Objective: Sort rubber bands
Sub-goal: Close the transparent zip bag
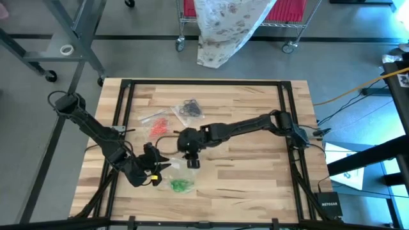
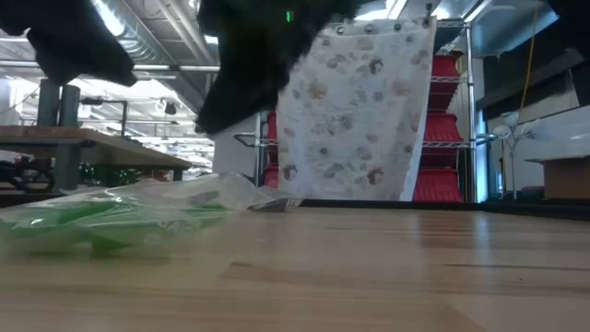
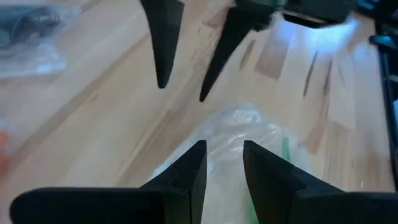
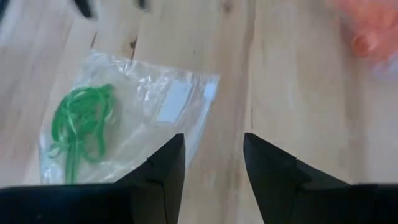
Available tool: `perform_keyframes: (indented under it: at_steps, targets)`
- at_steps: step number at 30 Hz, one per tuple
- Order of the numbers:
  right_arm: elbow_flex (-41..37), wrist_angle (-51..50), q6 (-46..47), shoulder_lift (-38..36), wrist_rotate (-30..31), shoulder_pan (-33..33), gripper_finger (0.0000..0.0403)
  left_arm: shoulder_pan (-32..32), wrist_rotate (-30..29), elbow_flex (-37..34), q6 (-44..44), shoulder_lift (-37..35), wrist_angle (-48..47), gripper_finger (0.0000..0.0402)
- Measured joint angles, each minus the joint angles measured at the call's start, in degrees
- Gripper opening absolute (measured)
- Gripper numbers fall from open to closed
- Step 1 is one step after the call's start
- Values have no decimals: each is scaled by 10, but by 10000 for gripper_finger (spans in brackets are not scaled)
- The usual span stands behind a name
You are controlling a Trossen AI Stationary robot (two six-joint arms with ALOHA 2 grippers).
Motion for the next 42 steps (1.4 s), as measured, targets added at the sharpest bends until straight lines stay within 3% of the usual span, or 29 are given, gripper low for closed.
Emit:
perform_keyframes:
  at_steps: [5, 11, 21, 30, 34, 39, 42]
  targets:
    - [-93, 138, 104, 0, -81, -16, 156, -14, 0, 0, -43, 0, -34, 98]
    - [-154, 183, 223, 1, -142, -14, 156, -18, 0, 0, -44, 0, -36, 98]
    - [-169, 174, 242, 4, -230, -14, 156, -15, 0, 0, -35, 0, -35, 98]
    - [-169, 186, 228, 8, -266, 4, 154, -4, 0, 0, -34, 0, -28, 98]
    - [-169, 216, 223, 14, -263, 16, 122, 2, 0, 0, -34, 0, -24, 98]
    - [-169, 259, 201, 14, -269, 20, 24, 2, 0, 0, -15, 0, -3, 98]
    - [-169, 280, 209, 14, -230, 18, 10, 2, 0, 0, -8, 0, 7, 98]
